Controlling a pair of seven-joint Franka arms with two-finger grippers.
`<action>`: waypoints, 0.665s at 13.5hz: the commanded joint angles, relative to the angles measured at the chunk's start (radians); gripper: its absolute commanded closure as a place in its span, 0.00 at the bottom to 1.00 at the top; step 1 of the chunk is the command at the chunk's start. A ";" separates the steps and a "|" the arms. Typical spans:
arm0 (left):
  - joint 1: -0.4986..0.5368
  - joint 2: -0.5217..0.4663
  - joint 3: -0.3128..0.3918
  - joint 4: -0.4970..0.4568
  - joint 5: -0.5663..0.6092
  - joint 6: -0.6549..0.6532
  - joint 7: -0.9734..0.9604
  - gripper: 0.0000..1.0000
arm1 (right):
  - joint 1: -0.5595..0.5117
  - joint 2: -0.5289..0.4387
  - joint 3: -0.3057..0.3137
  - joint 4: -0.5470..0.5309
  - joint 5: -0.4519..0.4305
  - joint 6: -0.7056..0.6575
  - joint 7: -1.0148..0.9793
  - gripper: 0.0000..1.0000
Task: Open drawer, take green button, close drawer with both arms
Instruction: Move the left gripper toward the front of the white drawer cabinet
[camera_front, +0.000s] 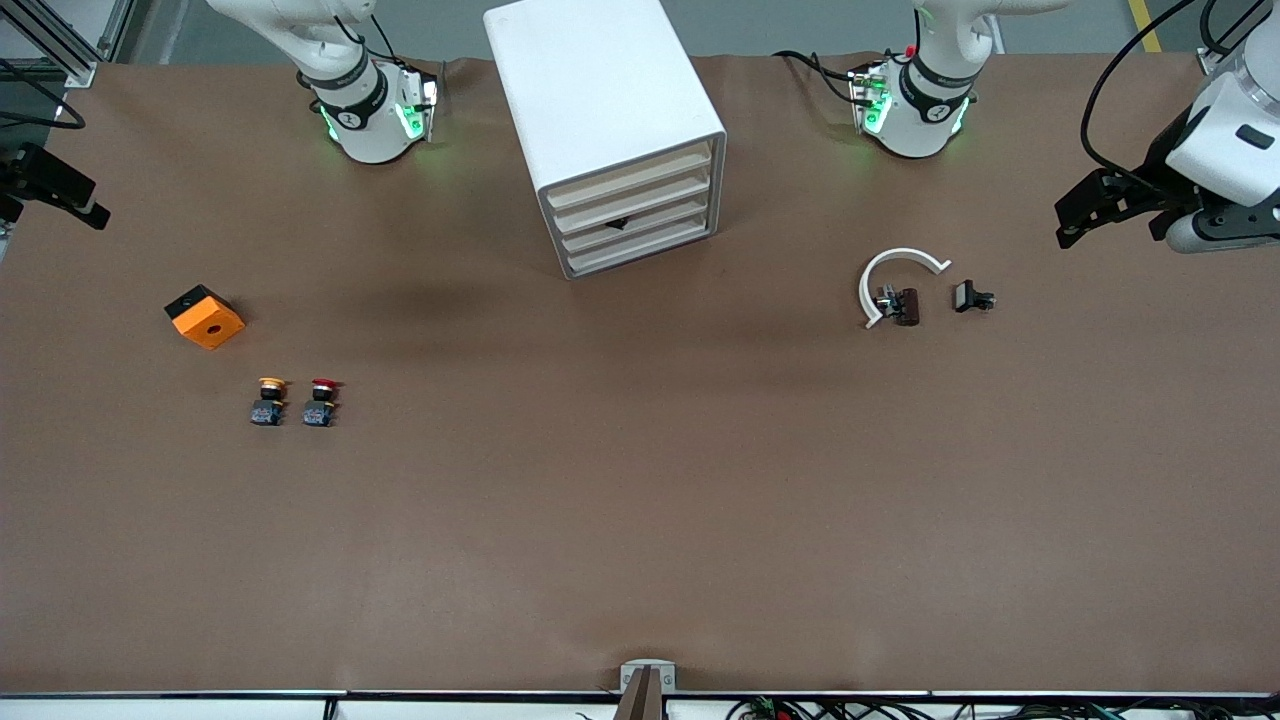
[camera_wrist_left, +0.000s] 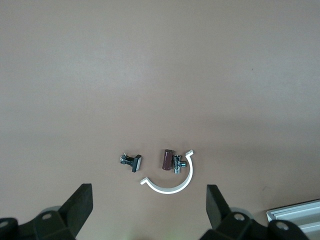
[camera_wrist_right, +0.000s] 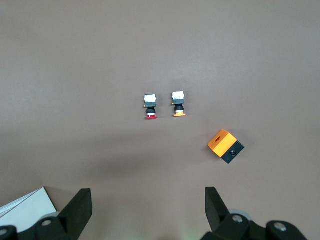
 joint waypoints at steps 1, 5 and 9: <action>0.007 0.012 -0.004 0.026 -0.023 -0.021 0.016 0.00 | -0.008 -0.020 0.004 -0.002 0.013 -0.012 0.001 0.00; 0.008 0.060 -0.002 0.056 -0.030 -0.019 0.021 0.00 | -0.007 -0.022 0.006 -0.001 0.013 -0.012 0.003 0.00; -0.001 0.165 -0.005 0.092 -0.033 -0.013 0.007 0.00 | -0.007 -0.022 0.008 -0.001 0.012 -0.018 -0.002 0.00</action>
